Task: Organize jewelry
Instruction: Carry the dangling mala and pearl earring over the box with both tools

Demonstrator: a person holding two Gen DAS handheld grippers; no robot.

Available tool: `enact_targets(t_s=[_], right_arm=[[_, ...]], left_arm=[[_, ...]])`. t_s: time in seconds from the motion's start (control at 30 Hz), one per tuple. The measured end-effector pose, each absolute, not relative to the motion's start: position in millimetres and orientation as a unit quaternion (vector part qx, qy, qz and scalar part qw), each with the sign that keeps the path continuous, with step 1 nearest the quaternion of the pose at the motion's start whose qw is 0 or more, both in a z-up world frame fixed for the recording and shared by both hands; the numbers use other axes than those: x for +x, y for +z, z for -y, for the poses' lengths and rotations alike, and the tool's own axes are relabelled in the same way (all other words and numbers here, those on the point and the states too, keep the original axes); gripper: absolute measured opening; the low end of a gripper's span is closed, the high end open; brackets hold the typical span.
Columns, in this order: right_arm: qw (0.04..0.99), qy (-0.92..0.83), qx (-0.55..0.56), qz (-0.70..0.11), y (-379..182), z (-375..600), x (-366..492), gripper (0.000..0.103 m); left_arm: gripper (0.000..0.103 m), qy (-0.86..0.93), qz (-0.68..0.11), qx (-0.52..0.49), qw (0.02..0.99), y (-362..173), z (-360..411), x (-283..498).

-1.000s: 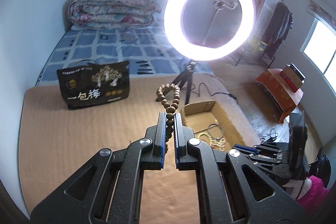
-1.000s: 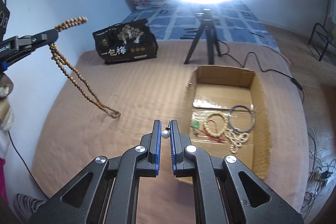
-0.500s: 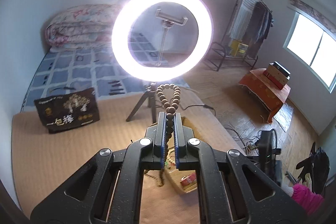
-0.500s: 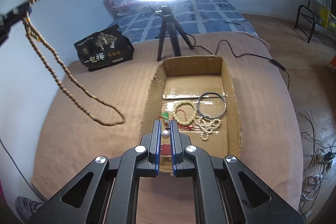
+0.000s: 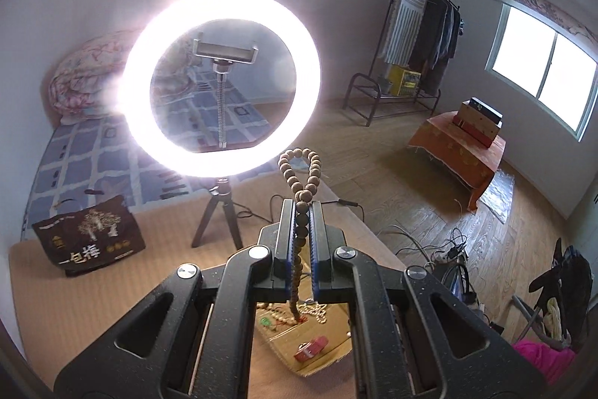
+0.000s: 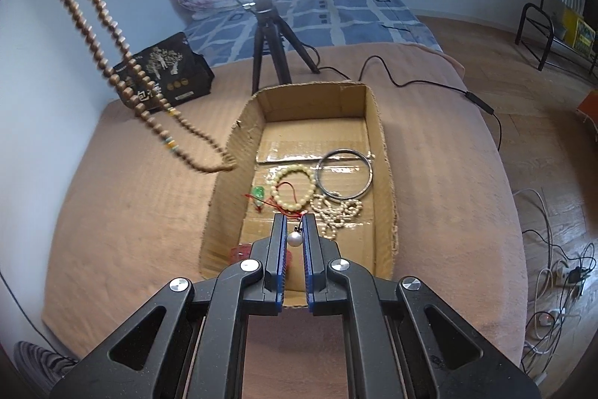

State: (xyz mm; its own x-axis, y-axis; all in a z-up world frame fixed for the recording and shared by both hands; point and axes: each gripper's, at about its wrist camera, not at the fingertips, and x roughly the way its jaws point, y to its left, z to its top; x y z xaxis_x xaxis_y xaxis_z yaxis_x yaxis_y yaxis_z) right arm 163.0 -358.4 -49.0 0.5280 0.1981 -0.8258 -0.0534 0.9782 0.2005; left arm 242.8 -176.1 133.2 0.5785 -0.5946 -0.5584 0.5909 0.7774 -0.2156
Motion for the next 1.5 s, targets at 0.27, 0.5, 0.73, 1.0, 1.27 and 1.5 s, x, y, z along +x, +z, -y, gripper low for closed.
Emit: enact_targets(t_s=[0.27,0.5,0.73,1.0,1.27,1.5], right_arm=[[0.867,0.072,0.08,-0.486,-57,368,169,0.007],[0.861,0.078,0.081,-0.495,-64,367,172,0.007],[0.856,0.078,0.083,-0.504,-72,369,173,0.007],[0.851,0.076,0.084,-0.513,-80,370,174,0.007],[0.844,0.075,0.085,-0.525,-90,369,175,0.007],[0.838,0.072,0.089,-0.534,-99,371,176,0.007]], left_arm=[[0.004,-0.329,-0.316,0.03,0.889,110,213,257],[0.004,-0.315,-0.315,0.072,0.892,89,240,267],[0.004,-0.313,-0.324,0.087,0.888,67,250,274],[0.004,-0.318,-0.356,0.077,0.875,30,250,278],[0.004,-0.318,-0.39,0.063,0.862,-7,247,285],[0.004,-0.311,-0.421,0.048,0.85,-38,240,291]])
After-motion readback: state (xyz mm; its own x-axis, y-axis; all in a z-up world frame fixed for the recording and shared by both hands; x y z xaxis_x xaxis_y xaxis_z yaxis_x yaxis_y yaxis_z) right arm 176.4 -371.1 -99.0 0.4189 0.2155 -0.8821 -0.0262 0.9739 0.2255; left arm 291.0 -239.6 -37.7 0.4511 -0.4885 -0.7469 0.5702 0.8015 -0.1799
